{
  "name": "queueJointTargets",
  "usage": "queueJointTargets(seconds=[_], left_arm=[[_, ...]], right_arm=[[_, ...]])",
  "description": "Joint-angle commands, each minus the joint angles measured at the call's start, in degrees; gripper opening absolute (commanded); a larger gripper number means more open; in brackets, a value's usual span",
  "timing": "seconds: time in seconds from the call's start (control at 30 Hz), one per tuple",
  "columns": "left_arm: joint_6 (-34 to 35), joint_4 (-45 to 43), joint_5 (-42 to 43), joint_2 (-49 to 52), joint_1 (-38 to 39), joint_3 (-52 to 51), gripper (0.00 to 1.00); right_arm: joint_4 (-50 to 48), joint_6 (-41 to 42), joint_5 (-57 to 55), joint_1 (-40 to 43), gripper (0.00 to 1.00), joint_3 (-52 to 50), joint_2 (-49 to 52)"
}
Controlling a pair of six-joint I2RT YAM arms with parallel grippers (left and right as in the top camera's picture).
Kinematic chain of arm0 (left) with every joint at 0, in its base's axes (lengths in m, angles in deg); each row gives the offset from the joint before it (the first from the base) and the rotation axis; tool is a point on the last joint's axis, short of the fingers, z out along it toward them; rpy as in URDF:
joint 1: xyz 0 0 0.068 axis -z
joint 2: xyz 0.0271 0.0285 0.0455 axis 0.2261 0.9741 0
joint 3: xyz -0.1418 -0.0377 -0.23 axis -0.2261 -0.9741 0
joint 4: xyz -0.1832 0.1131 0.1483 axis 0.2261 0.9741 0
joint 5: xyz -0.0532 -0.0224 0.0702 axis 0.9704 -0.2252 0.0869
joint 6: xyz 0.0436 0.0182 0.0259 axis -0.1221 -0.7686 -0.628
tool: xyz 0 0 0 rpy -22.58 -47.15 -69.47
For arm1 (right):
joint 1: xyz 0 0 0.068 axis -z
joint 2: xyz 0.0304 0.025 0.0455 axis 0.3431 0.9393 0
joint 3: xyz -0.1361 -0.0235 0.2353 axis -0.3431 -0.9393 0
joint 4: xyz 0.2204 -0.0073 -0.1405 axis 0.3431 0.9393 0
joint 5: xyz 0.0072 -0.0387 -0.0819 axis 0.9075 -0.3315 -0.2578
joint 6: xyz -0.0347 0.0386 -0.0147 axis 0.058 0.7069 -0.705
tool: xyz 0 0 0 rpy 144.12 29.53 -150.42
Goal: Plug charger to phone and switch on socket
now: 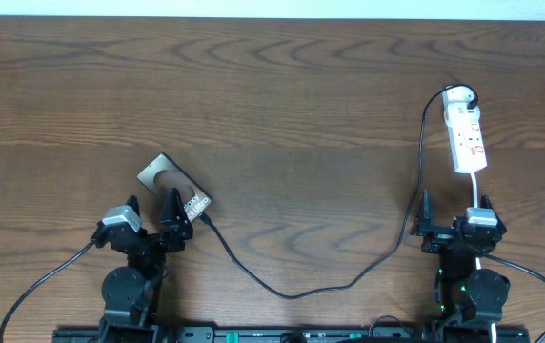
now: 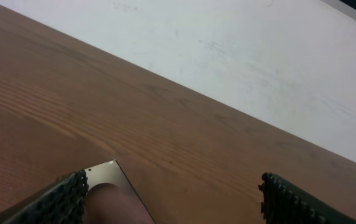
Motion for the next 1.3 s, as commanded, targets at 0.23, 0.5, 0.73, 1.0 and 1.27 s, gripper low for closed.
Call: queueJointTargets(seconds=[0.23, 0.5, 0.73, 1.0, 1.27], left_arm=[[0.26, 2.36, -0.57, -0.37, 0.11, -1.03, 0.87], [0.26, 2.36, -0.57, -0.37, 0.11, -1.03, 0.86], [0.26, 2.29, -0.59, -0.52, 0.13, -1.03, 0.86], [-14.47, 2.29, -2.05, -0.52, 0.11, -1.03, 0.87], [-22.88, 2.27, -2.05, -0.52, 0.11, -1.03, 0.86]], right_arm=[[0.22, -0.22, 0.46, -0.55, 0.99, -0.13, -0.46], [0.22, -0.22, 0.46, -0.55, 0.99, -0.13, -0.46], [0.22, -0.2, 0.46, -0.55, 0.99, -0.13, -0.46], [0.22, -0.2, 0.46, -0.55, 0.99, -0.13, -0.46], [0.22, -0.22, 0.44, -0.55, 0.99, -0.13, -0.46]])
